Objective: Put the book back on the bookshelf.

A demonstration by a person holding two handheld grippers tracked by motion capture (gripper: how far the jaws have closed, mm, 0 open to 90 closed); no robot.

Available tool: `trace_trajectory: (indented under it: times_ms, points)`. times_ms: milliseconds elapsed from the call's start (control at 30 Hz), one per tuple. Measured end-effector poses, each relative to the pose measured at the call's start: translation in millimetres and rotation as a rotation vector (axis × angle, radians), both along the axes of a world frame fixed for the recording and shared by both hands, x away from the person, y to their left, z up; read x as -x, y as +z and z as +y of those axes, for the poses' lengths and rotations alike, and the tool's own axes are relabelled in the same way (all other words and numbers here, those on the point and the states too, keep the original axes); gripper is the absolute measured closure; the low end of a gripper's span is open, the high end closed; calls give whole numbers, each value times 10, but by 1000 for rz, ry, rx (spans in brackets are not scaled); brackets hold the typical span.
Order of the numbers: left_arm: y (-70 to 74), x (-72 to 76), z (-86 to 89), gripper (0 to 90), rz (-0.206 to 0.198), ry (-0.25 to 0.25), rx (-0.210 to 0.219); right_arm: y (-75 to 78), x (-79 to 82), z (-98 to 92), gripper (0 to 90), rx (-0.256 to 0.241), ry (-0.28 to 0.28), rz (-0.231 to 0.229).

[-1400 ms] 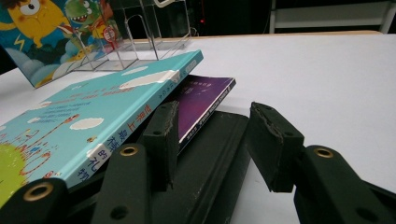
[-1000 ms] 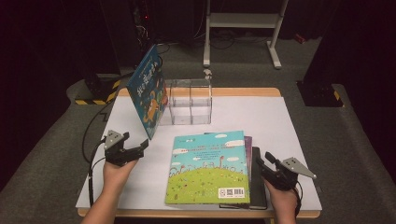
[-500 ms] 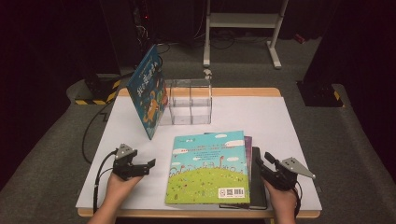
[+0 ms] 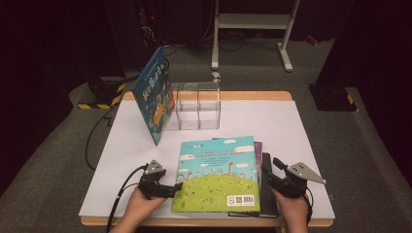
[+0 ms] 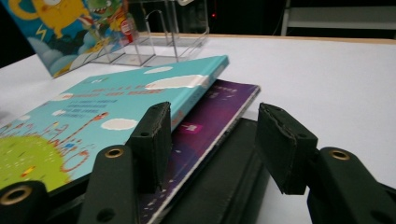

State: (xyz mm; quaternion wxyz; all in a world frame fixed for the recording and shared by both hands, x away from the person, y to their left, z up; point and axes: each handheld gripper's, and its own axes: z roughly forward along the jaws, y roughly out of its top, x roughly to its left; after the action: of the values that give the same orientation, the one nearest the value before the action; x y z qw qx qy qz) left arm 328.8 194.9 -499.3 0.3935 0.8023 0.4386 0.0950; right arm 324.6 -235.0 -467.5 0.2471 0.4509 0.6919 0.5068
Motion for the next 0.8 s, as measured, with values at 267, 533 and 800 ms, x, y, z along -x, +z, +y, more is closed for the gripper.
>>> trace_trajectory:
  times_ms: [267,533,800]
  points:
    - [7,-57,-123,109,17,-4,37,65,36,185,399,32,78,35]
    - [-1,-94,-228,101,44,-25,79,57,36,287,359,37,125,73]
    - [-17,-120,-252,51,54,-17,85,75,34,361,304,53,144,101]
